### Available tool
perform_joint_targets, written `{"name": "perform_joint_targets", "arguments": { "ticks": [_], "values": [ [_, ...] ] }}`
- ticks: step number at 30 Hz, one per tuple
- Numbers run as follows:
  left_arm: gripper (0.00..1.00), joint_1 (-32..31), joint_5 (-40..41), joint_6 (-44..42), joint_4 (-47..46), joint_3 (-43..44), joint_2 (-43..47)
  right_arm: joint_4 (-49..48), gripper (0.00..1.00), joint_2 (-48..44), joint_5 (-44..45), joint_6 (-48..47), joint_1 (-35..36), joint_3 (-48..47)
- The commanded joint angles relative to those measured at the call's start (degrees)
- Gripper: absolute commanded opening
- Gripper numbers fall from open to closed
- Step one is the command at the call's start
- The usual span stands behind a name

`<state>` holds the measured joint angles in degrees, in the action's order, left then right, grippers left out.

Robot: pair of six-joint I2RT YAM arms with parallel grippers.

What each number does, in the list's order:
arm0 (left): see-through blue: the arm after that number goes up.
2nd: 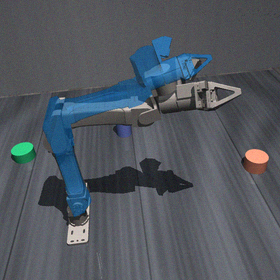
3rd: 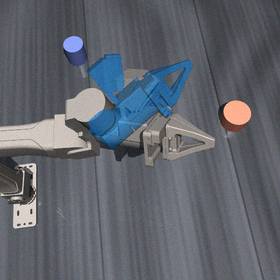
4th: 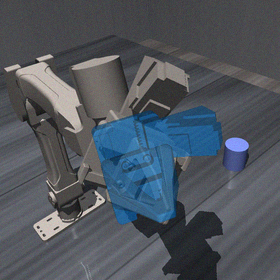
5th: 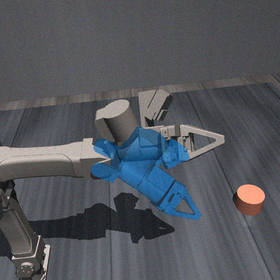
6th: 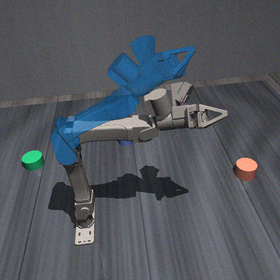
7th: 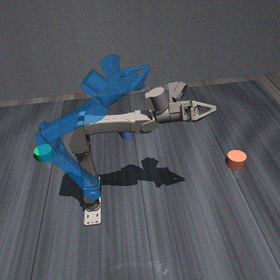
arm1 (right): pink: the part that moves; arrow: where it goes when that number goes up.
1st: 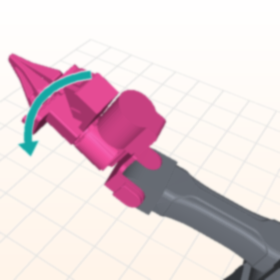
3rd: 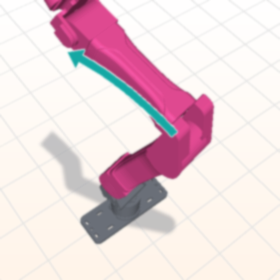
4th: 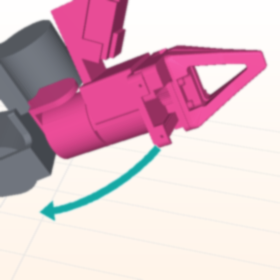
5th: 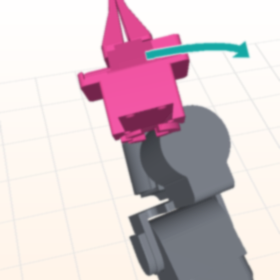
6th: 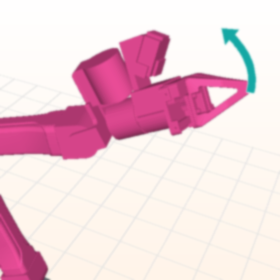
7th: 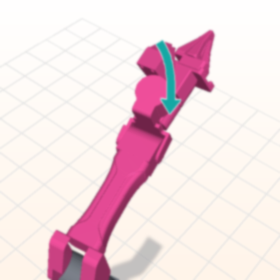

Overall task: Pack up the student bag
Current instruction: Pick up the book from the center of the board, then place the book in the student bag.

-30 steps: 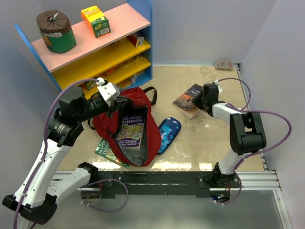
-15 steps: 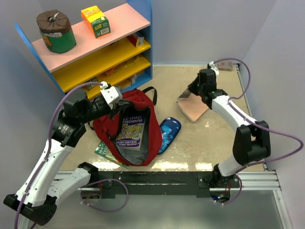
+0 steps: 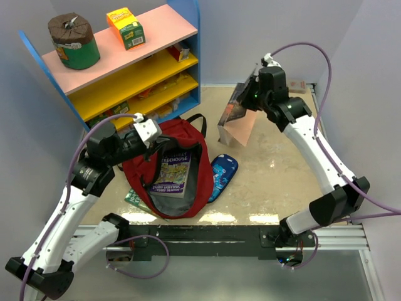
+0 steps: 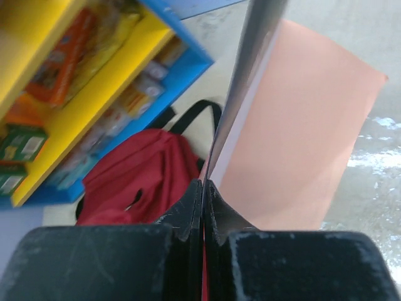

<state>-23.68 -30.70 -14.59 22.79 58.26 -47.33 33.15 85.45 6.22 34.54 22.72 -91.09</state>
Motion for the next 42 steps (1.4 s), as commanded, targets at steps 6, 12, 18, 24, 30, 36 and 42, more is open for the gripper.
{"name": "perform_joint_targets", "arguments": {
  "ticks": [6,12,18,24,30,36,42],
  "values": [
    [0.00,0.1,0.2,0.3,-4.9,-0.3,2.2,11.4,0.00,-3.1,-1.1,-4.1,7.8,-23.2],
    [0.00,0.1,1.2,0.4,-5.0,0.3,2.7,14.7,0.00,-5.0,-15.2,-6.2,8.8,-21.1],
    [0.00,0.1,2.7,0.1,-4.3,1.1,2.4,8.6,0.00,-10.6,-23.6,-4.3,12.6,-10.7],
    [0.00,0.1,2.4,0.8,-5.5,1.1,2.0,8.8,0.00,-10.6,-24.9,-4.0,16.2,-10.7],
    [0.00,0.5,5.9,2.2,-6.4,1.4,1.0,-2.5,0.00,-10.0,-29.2,2.5,27.7,-1.0],
    [0.00,0.7,6.2,3.0,-7.2,0.8,1.4,-7.5,0.00,-7.5,-26.7,4.9,37.0,4.4],
    [0.00,0.9,5.7,3.6,-6.9,1.3,2.2,-14.4,0.00,-2.8,-27.1,4.0,38.4,9.5]
  ]
}}
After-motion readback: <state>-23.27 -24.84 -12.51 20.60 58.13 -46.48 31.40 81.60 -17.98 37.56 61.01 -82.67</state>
